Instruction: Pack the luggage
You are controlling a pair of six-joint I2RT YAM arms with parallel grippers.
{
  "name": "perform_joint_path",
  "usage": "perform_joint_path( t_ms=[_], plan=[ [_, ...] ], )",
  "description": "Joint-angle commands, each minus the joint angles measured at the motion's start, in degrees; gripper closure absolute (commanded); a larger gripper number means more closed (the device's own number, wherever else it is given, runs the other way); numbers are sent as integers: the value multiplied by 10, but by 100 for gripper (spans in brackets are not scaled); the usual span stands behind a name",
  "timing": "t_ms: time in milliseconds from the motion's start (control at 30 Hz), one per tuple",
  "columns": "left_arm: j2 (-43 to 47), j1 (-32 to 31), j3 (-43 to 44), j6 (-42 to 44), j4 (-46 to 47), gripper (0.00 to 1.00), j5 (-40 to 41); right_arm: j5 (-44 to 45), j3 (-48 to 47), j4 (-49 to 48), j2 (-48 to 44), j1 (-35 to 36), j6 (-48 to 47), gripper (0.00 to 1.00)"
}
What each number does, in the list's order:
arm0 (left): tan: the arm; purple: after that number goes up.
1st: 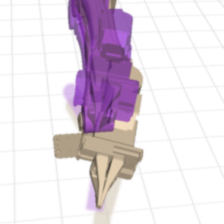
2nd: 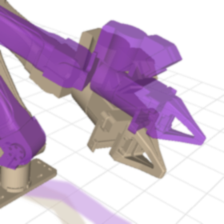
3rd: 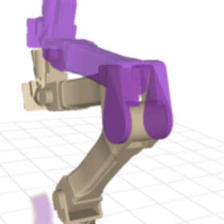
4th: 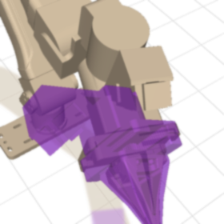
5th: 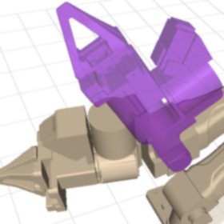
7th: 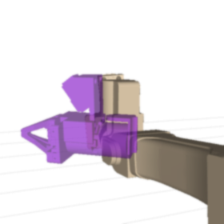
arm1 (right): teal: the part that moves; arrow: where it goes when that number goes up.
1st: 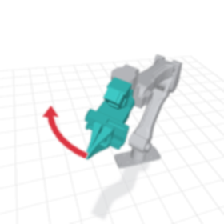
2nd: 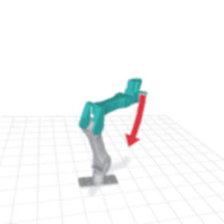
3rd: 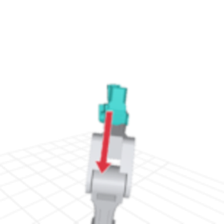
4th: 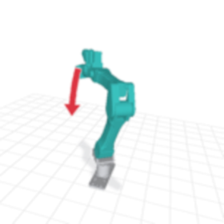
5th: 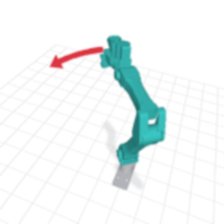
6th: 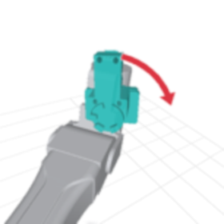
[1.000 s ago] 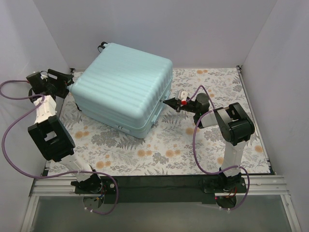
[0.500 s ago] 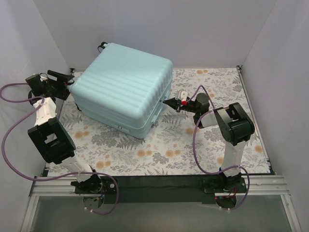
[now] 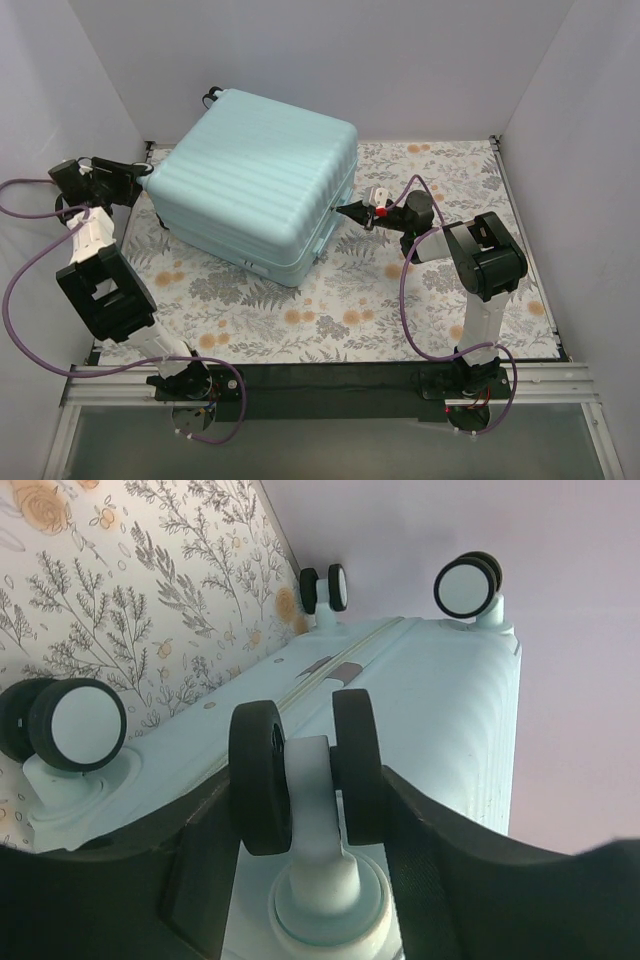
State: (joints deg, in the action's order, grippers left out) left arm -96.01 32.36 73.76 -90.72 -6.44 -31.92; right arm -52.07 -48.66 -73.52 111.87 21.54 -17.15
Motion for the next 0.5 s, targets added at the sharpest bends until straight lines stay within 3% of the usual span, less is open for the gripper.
perform_joint_path(
  t_ms=[0, 167, 200, 267, 467],
  plan=[
    [15, 4, 19, -17, 19, 51, -4, -11, -27, -63, -11, 10, -13, 99],
    [6, 4, 30, -15, 8, 83, 5, -8, -28, -62, -11, 10, -17, 99],
    [5, 4, 31, -12, 7, 97, 3, -7, -28, -60, -10, 9, -16, 99],
    [-1, 4, 38, 5, 1, 100, 0, 1, -32, -55, -10, 10, -17, 99],
    [-85, 4, 164, 109, -117, 100, -10, 30, -56, -9, -9, -9, -29, 99]
  ],
)
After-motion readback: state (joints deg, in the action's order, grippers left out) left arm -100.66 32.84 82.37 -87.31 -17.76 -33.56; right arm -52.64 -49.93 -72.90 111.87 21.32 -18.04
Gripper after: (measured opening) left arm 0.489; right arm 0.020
